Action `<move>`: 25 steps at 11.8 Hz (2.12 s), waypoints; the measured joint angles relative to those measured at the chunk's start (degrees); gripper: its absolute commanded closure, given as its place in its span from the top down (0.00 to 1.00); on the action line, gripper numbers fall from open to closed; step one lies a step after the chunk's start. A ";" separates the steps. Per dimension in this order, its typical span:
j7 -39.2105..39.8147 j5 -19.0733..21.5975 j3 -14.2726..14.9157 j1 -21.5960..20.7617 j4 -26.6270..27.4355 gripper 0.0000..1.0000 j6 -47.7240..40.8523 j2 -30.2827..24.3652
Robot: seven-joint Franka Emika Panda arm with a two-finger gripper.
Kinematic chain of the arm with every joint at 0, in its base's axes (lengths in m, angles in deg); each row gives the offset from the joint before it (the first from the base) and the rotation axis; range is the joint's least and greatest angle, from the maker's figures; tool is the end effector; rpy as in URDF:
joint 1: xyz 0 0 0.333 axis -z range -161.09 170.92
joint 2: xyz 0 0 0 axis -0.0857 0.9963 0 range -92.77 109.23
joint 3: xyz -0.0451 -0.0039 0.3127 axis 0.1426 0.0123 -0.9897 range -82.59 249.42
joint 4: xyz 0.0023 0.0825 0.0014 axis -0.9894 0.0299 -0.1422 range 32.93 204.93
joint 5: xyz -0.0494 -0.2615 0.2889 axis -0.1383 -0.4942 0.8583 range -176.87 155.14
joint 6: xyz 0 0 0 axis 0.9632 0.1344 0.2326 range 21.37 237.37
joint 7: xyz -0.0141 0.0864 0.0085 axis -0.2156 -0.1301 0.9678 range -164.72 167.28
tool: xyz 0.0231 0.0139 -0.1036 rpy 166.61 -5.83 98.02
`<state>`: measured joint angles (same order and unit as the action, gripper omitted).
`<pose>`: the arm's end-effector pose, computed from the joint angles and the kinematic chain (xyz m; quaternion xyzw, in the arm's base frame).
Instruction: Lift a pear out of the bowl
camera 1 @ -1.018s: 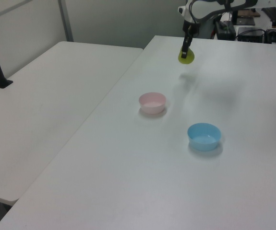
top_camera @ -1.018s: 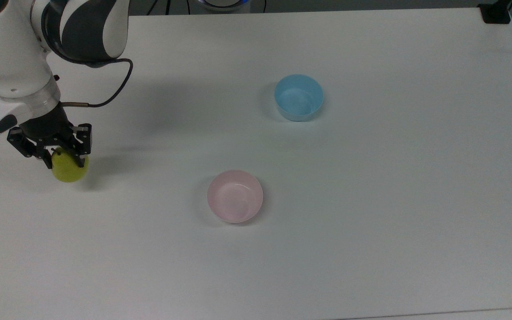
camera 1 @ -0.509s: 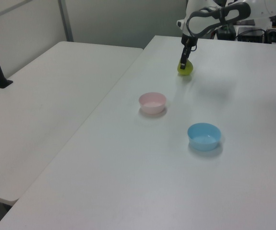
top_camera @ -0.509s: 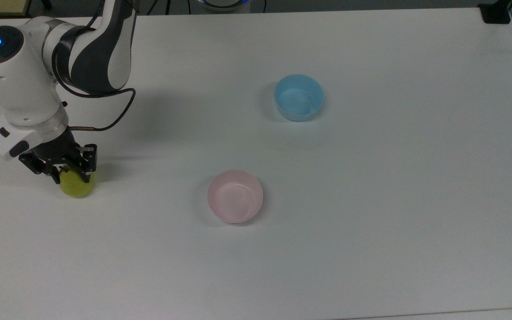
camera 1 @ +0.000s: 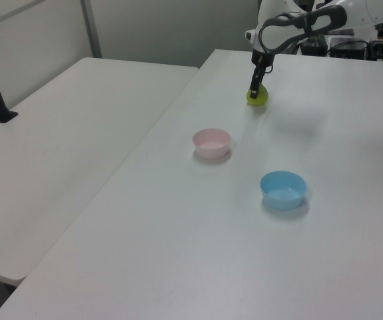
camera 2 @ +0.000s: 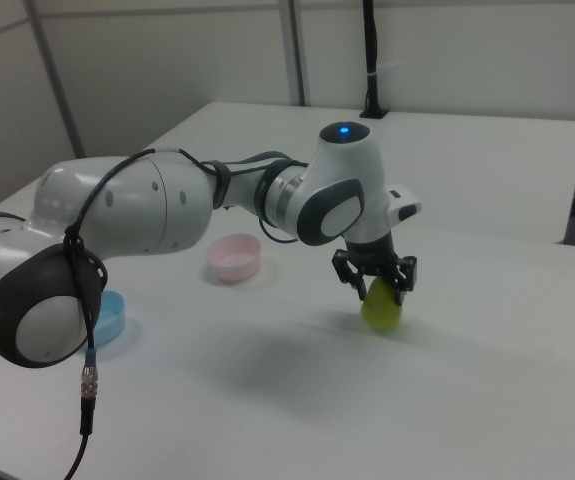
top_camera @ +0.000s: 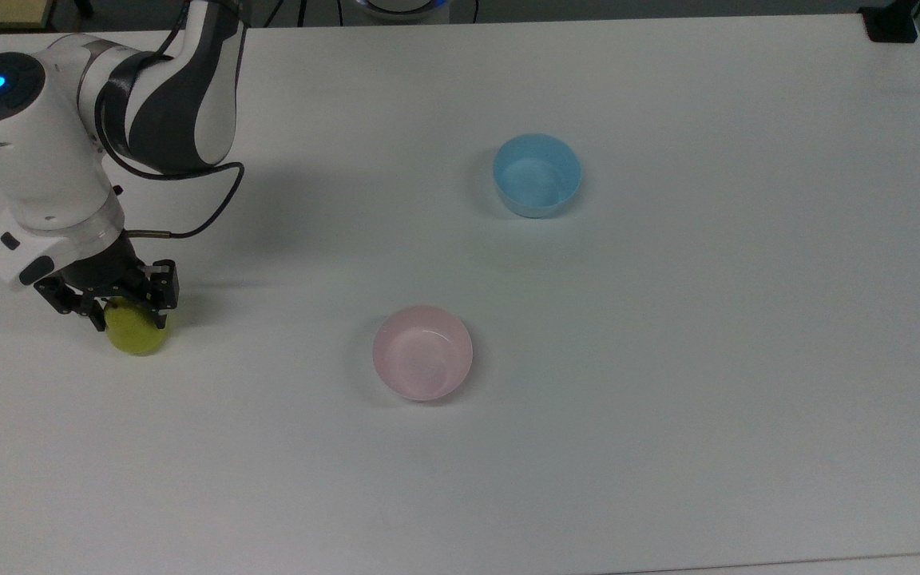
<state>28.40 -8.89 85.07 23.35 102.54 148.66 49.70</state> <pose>0.7169 -0.2550 0.3393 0.9936 0.0568 0.0919 0.0339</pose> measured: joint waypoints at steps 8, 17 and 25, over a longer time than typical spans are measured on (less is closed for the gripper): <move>-0.63 0.00 -0.19 -0.02 -1.38 1.00 -1.15 -4.25; -10.19 0.09 0.52 -15.54 4.12 1.00 -39.74 -34.98; -22.47 1.75 5.55 -28.38 18.33 1.00 -29.73 -39.48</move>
